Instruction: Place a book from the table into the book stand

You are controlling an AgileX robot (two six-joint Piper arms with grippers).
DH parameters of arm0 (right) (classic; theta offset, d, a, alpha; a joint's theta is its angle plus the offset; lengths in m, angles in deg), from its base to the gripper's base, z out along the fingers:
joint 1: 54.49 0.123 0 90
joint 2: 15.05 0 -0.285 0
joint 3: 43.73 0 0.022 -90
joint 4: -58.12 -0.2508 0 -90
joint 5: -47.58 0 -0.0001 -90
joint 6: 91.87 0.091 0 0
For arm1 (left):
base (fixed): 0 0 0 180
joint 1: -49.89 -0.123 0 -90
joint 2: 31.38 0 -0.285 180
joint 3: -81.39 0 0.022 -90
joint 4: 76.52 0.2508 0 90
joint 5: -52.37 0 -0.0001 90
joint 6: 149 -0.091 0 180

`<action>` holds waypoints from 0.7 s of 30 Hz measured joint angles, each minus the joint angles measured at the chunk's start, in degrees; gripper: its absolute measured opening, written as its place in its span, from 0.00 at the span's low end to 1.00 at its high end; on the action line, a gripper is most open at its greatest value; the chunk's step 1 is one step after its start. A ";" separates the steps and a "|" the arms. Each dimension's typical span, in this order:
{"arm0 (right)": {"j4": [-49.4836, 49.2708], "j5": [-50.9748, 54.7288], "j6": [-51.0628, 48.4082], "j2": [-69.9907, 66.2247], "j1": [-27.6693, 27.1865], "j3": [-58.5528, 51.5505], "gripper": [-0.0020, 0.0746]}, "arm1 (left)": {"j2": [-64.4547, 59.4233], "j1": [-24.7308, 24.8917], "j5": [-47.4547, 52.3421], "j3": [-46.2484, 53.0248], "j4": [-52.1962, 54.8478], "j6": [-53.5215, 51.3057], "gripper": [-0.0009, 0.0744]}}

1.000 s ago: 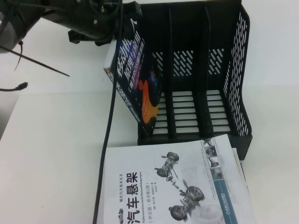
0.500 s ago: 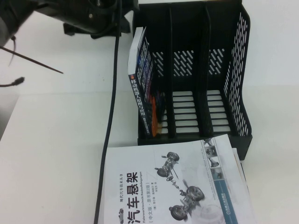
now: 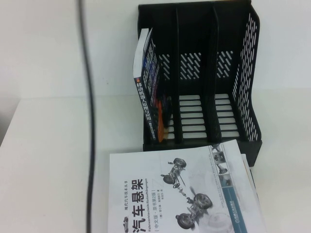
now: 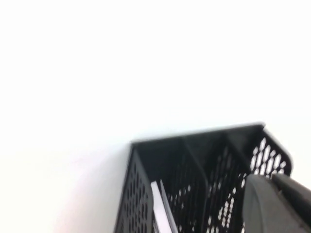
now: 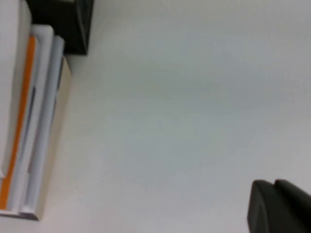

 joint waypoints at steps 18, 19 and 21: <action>-11.61 -27.91 -0.57 17.41 0.00 -21.84 0.02 | 43.86 -0.13 -30.25 63.47 -9.93 -9.69 0.01; -11.86 -28.04 -0.59 17.51 0.00 -22.10 0.02 | 44.75 -0.13 -31.15 65.01 -10.15 -9.69 0.01; -12.23 -28.28 -0.59 17.50 0.00 -22.64 0.02 | 45.79 -0.13 -31.82 66.98 -10.27 -9.69 0.01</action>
